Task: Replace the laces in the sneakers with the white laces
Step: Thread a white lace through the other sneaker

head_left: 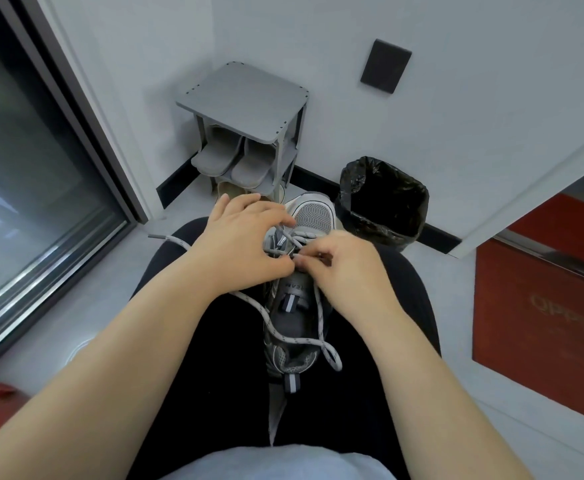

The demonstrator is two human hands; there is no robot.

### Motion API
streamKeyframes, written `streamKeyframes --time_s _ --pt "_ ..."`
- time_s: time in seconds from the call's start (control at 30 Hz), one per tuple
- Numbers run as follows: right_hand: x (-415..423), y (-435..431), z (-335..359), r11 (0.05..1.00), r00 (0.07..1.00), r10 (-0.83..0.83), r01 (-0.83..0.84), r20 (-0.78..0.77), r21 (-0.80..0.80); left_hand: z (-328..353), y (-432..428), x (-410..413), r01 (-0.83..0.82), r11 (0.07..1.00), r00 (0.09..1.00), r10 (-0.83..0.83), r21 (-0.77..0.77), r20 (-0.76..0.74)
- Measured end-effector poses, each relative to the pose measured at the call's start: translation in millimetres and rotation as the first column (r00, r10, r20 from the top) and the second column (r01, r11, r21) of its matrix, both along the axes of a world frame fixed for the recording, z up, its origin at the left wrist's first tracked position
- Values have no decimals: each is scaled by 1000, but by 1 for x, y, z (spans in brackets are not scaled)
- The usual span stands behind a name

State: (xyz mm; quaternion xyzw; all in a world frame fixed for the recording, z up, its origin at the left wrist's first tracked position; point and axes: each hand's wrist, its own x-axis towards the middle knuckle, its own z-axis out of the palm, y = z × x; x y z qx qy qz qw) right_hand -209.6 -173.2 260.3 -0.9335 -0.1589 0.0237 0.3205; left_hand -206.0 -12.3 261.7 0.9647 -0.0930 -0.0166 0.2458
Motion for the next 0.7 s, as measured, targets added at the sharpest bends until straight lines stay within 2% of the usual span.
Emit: streamKeyframes --time_s 0.07,0.13,0.17,0.2,0.23,0.27,0.3,0.33,0.37,0.4,0.43,0.47,0.5,0.53,0.57,0.6,0.7 --pt "-3 -5 3 976 995 -82 70 53 205 0 1 -1 -3 1000 1000 3 -31 -19" --pt "-3 -16 18 882 967 -240 181 86 434 0 2 -1 -4 998 999 1 -66 -41" --pt "-2 -23 27 771 950 -307 212 58 600 -1 2 -1 -5 997 999 2 -80 -47" --pt "-2 -30 37 595 950 -312 205 -12 777 -1 2 0 -6 996 999 1 -88 -53" --pt "-3 -35 45 376 967 -238 176 -88 910 -1 2 0 -3 996 998 -2 -86 -59" --pt "-5 -37 52 171 981 -130 164 -143 972 -1 2 0 3 997 998 -8 -77 -64" --pt "-6 -37 54 24 984 -25 180 -179 983 -1 2 1 12 998 998 -17 -62 -67" --pt "-7 -35 54 -40 973 60 224 -222 974 -1 2 1 20 999 997 -22 -43 -68" --pt "-8 -32 52 -13 956 131 267 -263 964 0 2 1 22 999 998 -24 -25 -64" --pt "-8 -29 48 103 937 170 292 -306 951 0 1 0 21 1000 998 -22 -12 -57" --pt "-8 -26 44 309 929 155 277 -335 910 0 0 0 21 1000 999 -21 1 -49" --pt "-7 -25 38 573 942 85 220 -325 790 1 0 -1 22 1000 999 -22 16 -41" --pt "-4 -23 32 810 965 -8 159 -261 565 1 -1 -1 26 999 999 -25 34 -34" --pt "-2 -22 26 948 985 -73 117 -157 295 2 -1 -2 29 998 999 -28 51 -30" --pt "-1 -19 21 994 995 -83 87 -64 68 3 -2 -2 30 998 999 -28 62 -26" --pt "-1 -15 17 995 998 -67 66 -20 -73 3 -2 -2 29 997 999 -27 68 -23" --pt "-2 -6 9 964 1000 -4 -4 -29 -267 2 -3 -2 25 997 1000 -24 73 -16"
